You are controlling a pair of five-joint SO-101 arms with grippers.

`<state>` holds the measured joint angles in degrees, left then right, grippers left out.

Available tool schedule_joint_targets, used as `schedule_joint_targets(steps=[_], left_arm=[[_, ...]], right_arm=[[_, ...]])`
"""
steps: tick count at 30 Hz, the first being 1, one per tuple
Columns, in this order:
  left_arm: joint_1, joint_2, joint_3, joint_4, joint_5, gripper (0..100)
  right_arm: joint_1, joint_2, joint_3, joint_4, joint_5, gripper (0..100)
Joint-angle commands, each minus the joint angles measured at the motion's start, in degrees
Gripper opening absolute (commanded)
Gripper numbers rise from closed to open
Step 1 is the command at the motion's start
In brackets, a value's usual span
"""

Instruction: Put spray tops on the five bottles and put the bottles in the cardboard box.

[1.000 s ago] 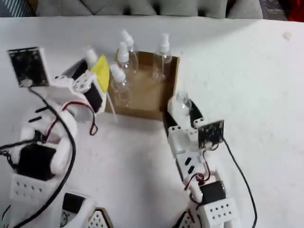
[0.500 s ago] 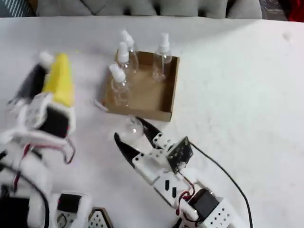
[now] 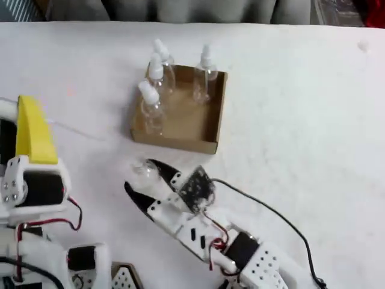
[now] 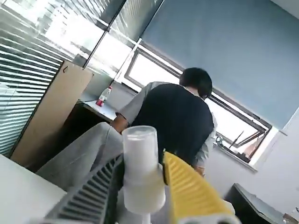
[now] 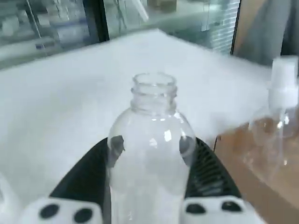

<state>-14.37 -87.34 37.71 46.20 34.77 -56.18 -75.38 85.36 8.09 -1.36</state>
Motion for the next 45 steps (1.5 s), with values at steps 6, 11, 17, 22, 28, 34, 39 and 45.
schedule_joint_targets(steps=[6, 11, 17, 22, 28, 34, 39, 45], left_arm=[[-0.13, -0.22, 3.43, -0.79, 2.46, 2], [1.27, -0.4, 5.01, -0.7, 2.29, 2], [6.02, -0.31, 5.1, 1.41, -2.81, 2], [6.81, -0.22, 5.1, 3.34, -3.34, 2], [6.73, -0.22, 6.33, 3.34, -3.25, 2], [6.99, -0.22, 9.14, 1.93, -2.99, 2], [11.38, -0.22, 9.49, 2.55, -3.25, 2], [12.35, -0.22, 10.9, 2.11, -3.34, 2]], right_arm=[[-0.4, 8.92, -3.96, -4.09, 0.97, 1.6], [-0.4, 13.49, -4.04, -4.62, 5.8, 1.6], [-0.31, 17.8, -5.36, -6.2, 6.15, 1.6], [1.45, 18.33, -5.8, -6.2, 6.15, 1.6], [3.38, 18.33, -5.8, -6.29, 6.07, 1.6], [3.38, 18.33, -5.89, -6.64, 5.98, 1.6], [3.47, 18.33, -5.8, -7.69, 5.8, 1.6], [3.65, 18.33, -5.8, -7.69, 5.8, 1.6]])
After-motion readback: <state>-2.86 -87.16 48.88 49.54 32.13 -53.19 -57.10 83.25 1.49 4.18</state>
